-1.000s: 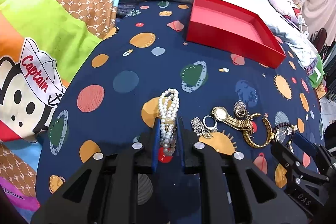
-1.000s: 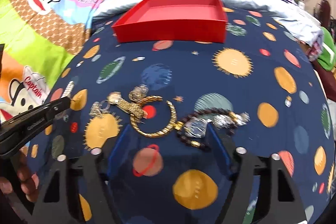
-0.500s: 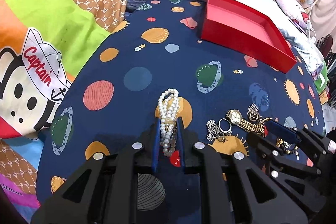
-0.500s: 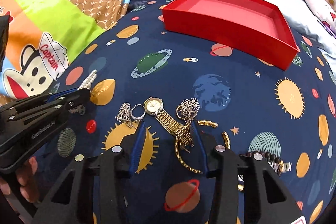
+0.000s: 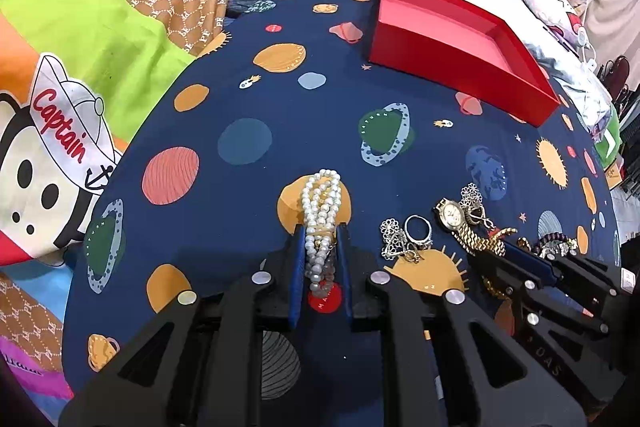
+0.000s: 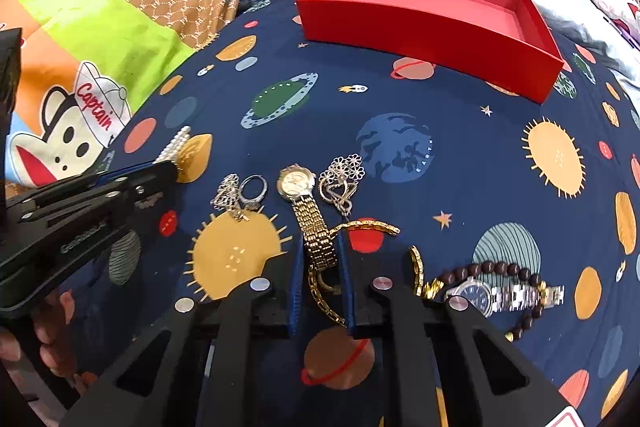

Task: Organize jewelry
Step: 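Grasp the gold watch with the right tool while the left tool holds the pearl necklace, then carry necklace and gold watch into the red tray and open both tools, then move both open tools back over the remaining jewelry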

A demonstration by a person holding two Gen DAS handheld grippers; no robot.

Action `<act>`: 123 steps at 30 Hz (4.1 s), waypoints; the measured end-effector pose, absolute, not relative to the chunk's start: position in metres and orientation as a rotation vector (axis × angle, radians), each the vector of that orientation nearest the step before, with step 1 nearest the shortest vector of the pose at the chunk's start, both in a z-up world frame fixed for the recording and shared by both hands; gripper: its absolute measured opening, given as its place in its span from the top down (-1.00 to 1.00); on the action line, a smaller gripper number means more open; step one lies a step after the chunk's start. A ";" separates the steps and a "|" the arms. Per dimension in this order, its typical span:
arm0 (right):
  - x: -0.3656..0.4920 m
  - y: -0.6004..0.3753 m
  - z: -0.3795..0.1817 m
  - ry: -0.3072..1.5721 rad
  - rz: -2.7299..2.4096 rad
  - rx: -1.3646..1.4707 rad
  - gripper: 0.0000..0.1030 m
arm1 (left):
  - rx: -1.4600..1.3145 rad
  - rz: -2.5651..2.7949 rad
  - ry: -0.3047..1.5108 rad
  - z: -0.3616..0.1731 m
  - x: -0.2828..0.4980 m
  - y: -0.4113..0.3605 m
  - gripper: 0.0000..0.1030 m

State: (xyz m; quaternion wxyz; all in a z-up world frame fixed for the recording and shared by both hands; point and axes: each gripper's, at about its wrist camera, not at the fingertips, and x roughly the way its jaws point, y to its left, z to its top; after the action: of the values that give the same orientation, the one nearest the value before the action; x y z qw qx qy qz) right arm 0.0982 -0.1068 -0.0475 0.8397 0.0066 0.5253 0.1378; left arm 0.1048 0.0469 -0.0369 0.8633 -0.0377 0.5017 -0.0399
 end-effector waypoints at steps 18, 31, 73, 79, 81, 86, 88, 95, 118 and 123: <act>0.089 -0.120 -0.046 1.148 0.290 0.089 0.69 | -0.081 -0.090 1.038 -0.030 0.099 0.047 0.72; 0.081 -0.119 -0.034 1.118 0.301 0.113 0.77 | -0.070 -0.098 1.040 -0.030 0.099 0.043 0.72; 0.401 -0.236 0.050 0.824 0.069 0.137 0.77 | 0.050 -0.426 0.930 0.021 0.416 -0.098 0.72; 0.416 -0.241 -0.005 0.902 0.022 0.091 0.77 | 0.073 -0.381 1.017 -0.028 0.446 -0.114 0.71; 0.408 -0.241 -0.017 0.950 0.015 0.082 0.77 | 0.095 -0.383 1.028 -0.035 0.443 -0.116 0.70; 0.390 -0.242 -0.023 1.000 0.005 0.088 0.76 | 0.072 -0.341 0.990 -0.027 0.433 -0.111 -0.08; 0.382 -0.240 -0.016 0.990 -0.008 0.083 0.66 | 0.074 -0.334 0.972 -0.022 0.427 -0.108 -0.10; 0.327 -0.222 0.027 0.899 -0.009 0.122 0.28 | 0.043 -0.322 0.896 0.018 0.383 -0.092 -0.14; 0.123 -0.197 0.030 0.944 -0.002 0.107 0.03 | 0.019 -0.174 0.938 0.001 0.183 -0.001 -0.14; 0.099 -0.199 0.014 0.988 -0.007 0.121 0.03 | -0.020 -0.116 0.983 -0.014 0.165 0.024 -0.14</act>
State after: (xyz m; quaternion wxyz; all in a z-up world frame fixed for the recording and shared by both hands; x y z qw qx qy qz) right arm 0.0987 -0.1986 0.0144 0.8788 0.0581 0.4737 -0.0035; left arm 0.1655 0.0242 -0.0137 0.8800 -0.0096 0.4717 -0.0556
